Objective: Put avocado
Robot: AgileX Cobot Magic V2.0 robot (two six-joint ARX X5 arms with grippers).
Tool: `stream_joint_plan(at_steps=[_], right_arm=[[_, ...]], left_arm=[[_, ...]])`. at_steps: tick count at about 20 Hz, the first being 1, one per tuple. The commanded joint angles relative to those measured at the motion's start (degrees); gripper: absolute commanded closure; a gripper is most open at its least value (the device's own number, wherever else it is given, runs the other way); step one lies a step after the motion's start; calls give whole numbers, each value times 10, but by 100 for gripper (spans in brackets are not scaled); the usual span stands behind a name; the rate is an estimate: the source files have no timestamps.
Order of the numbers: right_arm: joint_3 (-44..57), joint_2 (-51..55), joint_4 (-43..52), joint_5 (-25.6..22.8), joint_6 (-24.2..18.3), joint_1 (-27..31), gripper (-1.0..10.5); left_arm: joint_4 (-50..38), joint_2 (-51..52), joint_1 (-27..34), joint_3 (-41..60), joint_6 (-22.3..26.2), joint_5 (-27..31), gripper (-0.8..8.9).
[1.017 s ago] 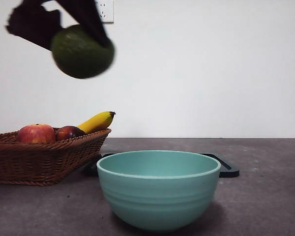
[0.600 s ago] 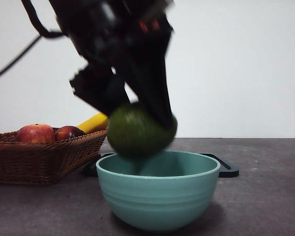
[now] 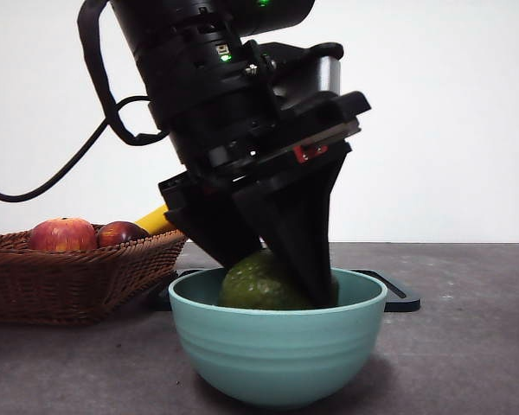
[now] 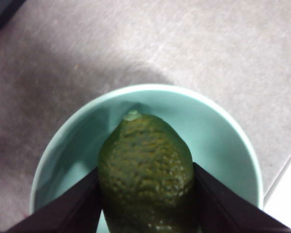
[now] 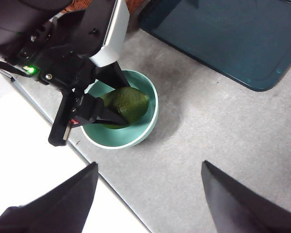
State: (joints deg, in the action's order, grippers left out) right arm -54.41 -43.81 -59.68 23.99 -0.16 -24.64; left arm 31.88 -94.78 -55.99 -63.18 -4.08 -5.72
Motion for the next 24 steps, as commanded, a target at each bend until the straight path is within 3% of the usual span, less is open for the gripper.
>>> stream_joint_plan(at_steps=[1,6,16,24], right_arm=[[-10,-3,5,0,2,-3,606],[-10,-3,5,0,2,-3,606],[-10,-3,5,0,2,-3,606],[-10,-3,6,0,2,-3,606]], left_arm=[[-2,-10,-7,-10,8,2,596],[2,-13,-8,-10,8,2,499],[5,-5,-5,-16,-3,2,501],[4,125,62,-34,-19,2,501]])
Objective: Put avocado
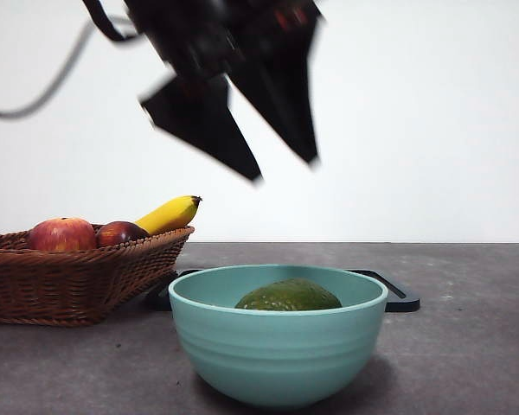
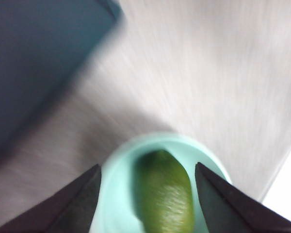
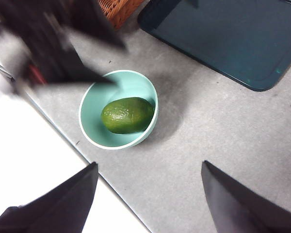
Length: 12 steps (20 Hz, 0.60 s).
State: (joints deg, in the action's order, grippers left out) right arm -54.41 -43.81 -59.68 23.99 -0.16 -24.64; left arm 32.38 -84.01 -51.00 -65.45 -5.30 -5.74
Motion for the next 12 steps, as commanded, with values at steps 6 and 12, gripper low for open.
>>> stream_joint_plan(at_steps=[6,12], right_arm=[[-10,-9,14,0,2,-3,606],[-10,-50,43,1,2,-3,605]], left_arm=[[31,159,124,-11,-10,-5,501],[116,262,200,12,18,-78,502]])
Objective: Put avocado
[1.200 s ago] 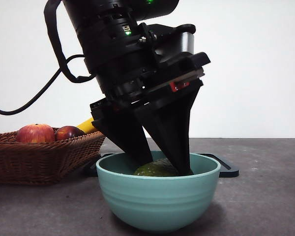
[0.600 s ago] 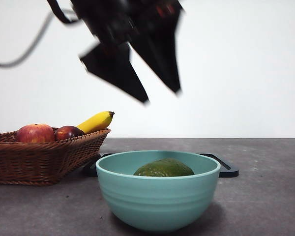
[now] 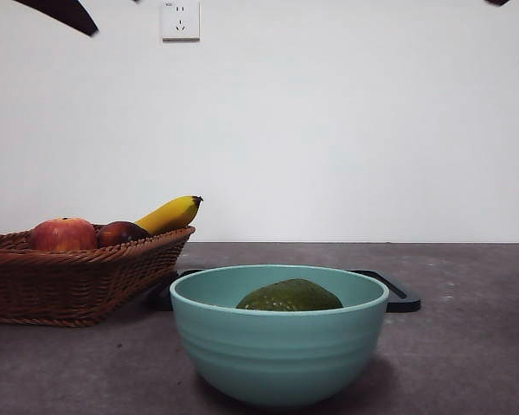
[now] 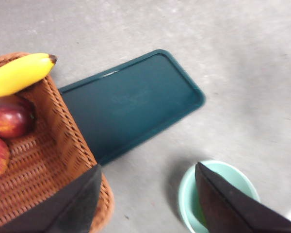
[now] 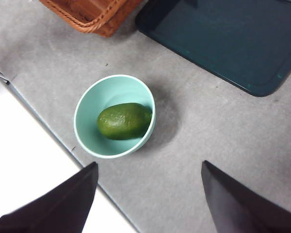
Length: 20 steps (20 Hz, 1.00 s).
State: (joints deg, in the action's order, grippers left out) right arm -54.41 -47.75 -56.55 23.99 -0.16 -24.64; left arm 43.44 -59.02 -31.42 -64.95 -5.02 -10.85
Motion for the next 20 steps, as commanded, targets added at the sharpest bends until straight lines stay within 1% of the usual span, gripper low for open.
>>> stream_joint_plan(at_steps=[1,6,8,11,13,17,20], right_arm=[[-10,-19,17,1,2,-3,606],[-10,-74,43,3,9,-10,606],[-10,-97,57,2,11,-18,606],[-10,-136,81,2,16,-36,606],[-10,-170,95,2,17,-53,606],[-10,-240,139,-2,16,-83,608],[-10,-293,171,-21,16,-100,608]], left_arm=[[12,26,9,19,18,-44,502],[67,80,13,99,43,-144,502],[99,85,13,116,55,-165,502],[132,85,13,119,72,-168,502],[134,85,13,119,74,-182,502],[134,85,13,119,76,-182,502],[134,85,13,119,76,-182,502]])
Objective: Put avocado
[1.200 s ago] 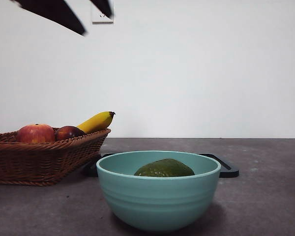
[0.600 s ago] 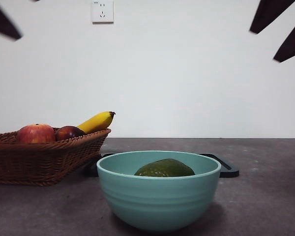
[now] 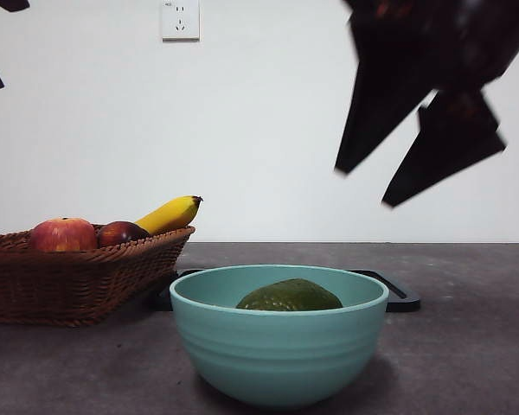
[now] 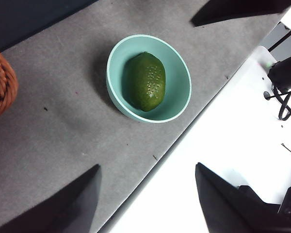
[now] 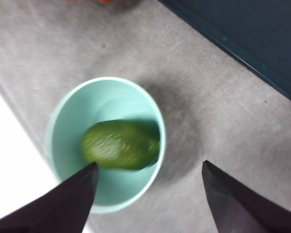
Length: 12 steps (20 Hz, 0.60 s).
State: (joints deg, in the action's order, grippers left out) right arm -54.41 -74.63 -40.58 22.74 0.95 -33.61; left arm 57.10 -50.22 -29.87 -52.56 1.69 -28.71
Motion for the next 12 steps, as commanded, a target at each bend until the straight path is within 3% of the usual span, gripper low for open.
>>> stream_joint_plan(at_steps=[1,12], right_arm=[[-10,-42,19,-18,5,-16,608],[-10,-155,91,-72,3,-54,727]], left_arm=[[-3,-3,-3,-5,9,-3,502],[-3,-3,-3,-5,9,-3,502]])
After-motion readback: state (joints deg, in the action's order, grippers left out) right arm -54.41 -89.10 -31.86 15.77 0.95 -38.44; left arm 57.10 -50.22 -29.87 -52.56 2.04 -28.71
